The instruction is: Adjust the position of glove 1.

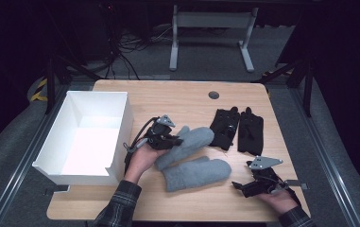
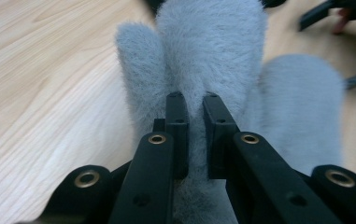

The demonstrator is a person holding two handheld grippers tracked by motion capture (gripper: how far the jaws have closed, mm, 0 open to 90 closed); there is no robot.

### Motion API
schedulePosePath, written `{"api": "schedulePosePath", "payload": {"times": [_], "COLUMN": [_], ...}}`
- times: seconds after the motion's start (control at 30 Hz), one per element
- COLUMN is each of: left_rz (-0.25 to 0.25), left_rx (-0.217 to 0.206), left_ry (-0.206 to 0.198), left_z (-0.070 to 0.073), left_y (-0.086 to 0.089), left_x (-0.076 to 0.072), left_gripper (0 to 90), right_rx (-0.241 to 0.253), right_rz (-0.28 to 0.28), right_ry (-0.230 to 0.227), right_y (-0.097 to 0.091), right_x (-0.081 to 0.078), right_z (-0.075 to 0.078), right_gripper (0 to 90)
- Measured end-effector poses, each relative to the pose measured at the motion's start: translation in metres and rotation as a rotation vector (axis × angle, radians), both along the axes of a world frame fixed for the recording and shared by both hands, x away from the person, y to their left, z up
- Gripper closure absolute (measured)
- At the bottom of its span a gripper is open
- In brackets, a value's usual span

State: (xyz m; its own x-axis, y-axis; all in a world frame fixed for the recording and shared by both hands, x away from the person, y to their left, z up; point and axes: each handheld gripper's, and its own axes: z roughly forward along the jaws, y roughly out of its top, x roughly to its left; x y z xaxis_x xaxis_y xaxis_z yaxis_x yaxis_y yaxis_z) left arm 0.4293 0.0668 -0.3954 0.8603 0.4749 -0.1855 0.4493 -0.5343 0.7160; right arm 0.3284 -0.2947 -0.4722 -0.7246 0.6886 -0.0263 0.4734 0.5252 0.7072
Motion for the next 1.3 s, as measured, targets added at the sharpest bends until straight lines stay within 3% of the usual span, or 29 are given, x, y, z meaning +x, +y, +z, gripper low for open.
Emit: {"api": "schedulePosePath", "payload": {"times": [0.03, 0.07, 0.1, 0.3, 0.47, 0.67, 0.93, 1.1, 1.17, 1.3], "left_rz": [0.000, -0.049, -0.049, -0.172, -0.218, -0.264, -0.260, -0.245, -0.235, -0.208], "left_rx": [0.000, -0.006, -0.006, -0.006, -0.002, 0.042, 0.075, 0.114, 0.107, 0.069], "left_ry": [0.000, 0.009, 0.009, 0.030, 0.048, 0.074, 0.088, 0.056, 0.041, 0.029], "left_z": [0.000, 0.006, 0.006, 0.015, 0.012, 0.001, -0.013, -0.021, -0.020, -0.014], "left_y": [0.000, -0.004, -0.004, -0.017, -0.026, -0.038, -0.050, -0.054, -0.054, -0.050], "left_x": [0.000, -0.005, -0.005, -0.019, -0.024, -0.027, -0.031, -0.034, -0.035, -0.034], "left_gripper": [83.3, 83.3, 83.3, 83.3, 83.3, 83.3, 83.0, 80.4, 74.7, 54.6], "right_rx": [0.000, 0.000, 0.000, 0.000, 0.000, 0.000, 0.000, 0.000, 0.000, -0.007], "right_rz": [0.000, 0.000, 0.000, 0.000, 0.000, 0.000, 0.000, 0.000, 0.000, 0.005], "right_ry": [0.000, 0.000, 0.000, 0.001, 0.001, 0.000, 0.000, 0.000, 0.001, 0.006], "right_y": [0.000, 0.000, 0.000, 0.000, 0.000, 0.000, 0.000, 0.000, 0.000, 0.000], "right_x": [0.000, 0.000, 0.000, 0.000, 0.000, 0.000, 0.000, 0.000, 0.000, 0.000], "right_z": [0.000, 0.000, 0.000, 0.000, 0.000, 0.000, 0.000, 0.000, 0.000, 0.001], "right_gripper": [0.3, 0.3, 0.3, 0.3, 0.3, 0.3, 0.3, 0.3, 0.3, 0.4]}}
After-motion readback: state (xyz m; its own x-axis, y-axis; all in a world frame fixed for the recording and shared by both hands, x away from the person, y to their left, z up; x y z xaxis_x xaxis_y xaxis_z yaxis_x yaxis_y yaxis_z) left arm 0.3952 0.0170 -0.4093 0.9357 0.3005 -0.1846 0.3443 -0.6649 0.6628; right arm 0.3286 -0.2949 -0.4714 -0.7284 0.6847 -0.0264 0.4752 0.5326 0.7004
